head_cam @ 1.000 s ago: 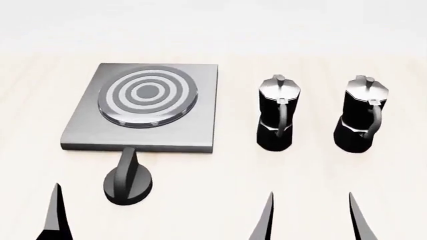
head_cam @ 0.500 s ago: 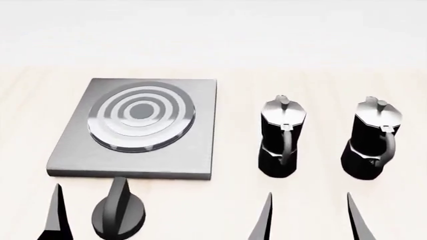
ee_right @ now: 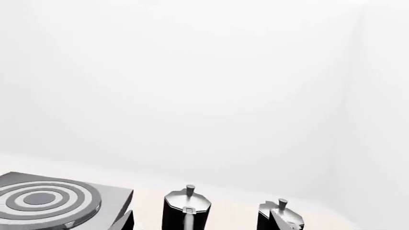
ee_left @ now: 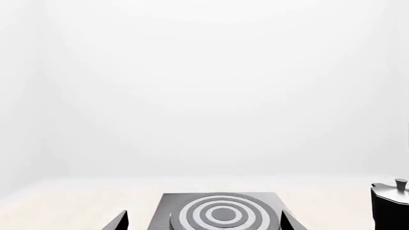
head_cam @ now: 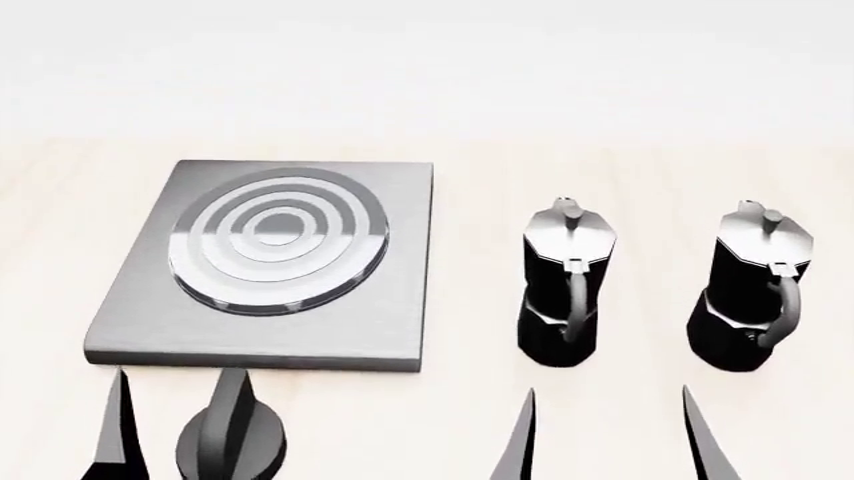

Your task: Turn off the stove.

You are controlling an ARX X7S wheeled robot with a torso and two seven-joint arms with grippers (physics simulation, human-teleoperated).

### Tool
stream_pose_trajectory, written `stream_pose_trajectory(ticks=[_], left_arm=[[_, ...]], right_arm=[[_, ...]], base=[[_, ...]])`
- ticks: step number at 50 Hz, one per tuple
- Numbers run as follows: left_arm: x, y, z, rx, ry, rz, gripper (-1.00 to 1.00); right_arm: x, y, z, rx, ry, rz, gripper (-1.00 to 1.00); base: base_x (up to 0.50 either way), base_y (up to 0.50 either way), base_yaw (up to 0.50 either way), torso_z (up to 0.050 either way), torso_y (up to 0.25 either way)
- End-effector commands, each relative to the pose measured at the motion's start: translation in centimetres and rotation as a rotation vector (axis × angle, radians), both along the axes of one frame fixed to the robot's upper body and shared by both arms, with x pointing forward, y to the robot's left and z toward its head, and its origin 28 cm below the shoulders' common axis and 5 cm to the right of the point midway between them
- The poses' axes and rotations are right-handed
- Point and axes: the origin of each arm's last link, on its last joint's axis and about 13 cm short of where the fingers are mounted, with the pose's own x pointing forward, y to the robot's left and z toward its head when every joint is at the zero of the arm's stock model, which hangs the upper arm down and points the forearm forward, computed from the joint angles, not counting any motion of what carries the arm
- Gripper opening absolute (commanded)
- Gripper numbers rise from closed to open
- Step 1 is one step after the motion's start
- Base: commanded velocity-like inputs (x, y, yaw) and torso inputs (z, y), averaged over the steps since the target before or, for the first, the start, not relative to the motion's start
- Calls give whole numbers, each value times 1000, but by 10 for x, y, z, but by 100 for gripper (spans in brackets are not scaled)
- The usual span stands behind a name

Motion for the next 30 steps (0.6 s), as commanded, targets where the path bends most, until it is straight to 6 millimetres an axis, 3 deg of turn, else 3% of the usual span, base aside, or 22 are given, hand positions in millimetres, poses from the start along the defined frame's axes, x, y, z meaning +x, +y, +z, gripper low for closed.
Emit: stream_pose_trajectory(ticks=[1,30], left_arm=[[0,2,-1,-8,-6,-16,100],[0,2,-1,-13,-5,-18,100]], right_arm=[[1,-2,-1,-11,0,-9,100],[2,-2,-1,-17,2,-11,100]], base=[[0,0,0,0,-209],[0,0,0,0,-238]])
